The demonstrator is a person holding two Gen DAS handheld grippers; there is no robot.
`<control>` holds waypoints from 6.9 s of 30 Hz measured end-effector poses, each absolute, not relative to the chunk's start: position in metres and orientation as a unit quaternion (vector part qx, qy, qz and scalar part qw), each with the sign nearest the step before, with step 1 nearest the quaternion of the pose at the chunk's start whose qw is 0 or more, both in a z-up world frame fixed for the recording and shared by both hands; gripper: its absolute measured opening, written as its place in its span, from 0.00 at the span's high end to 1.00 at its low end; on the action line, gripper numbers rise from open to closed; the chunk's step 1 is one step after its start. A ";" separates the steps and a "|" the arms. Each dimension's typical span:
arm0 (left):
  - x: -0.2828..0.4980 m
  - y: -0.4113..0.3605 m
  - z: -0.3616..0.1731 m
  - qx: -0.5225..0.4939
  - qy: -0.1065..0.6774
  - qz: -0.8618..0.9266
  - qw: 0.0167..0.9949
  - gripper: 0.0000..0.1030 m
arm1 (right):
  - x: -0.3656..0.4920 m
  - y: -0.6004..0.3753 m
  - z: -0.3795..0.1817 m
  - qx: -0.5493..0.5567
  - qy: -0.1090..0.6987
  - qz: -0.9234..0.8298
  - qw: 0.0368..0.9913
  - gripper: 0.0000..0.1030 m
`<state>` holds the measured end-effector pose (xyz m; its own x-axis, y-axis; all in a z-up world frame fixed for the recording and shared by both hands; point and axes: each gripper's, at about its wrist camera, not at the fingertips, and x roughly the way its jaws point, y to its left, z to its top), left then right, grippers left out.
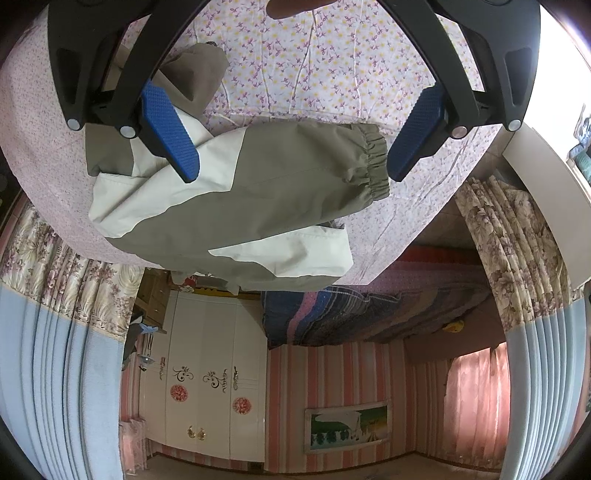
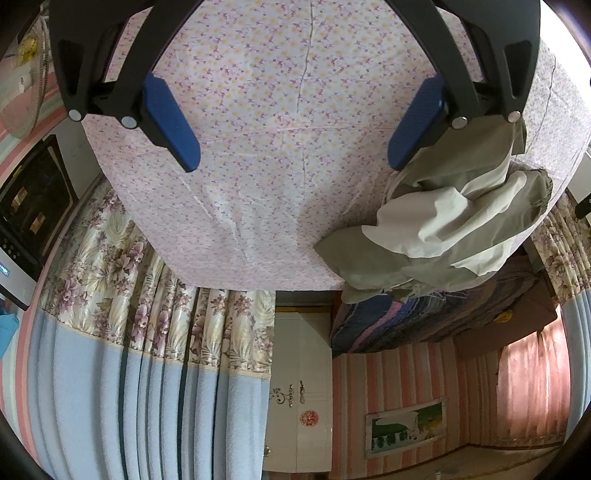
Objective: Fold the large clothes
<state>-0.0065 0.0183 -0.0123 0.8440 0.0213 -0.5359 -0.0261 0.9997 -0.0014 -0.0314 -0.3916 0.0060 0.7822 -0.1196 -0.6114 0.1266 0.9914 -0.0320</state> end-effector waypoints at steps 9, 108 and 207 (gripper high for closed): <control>-0.007 0.019 -0.013 -0.005 0.279 0.014 0.960 0.03 | -0.028 -0.382 0.007 0.002 0.321 -0.056 0.945 0.02; 0.144 -0.039 -0.094 0.045 0.378 -0.061 0.923 0.03 | 0.114 -0.568 -0.047 0.002 0.313 -0.231 0.921 0.08; 0.189 -0.099 -0.080 0.038 0.378 -0.243 0.893 0.91 | 0.036 -0.508 -0.087 0.049 0.383 -0.027 0.922 0.92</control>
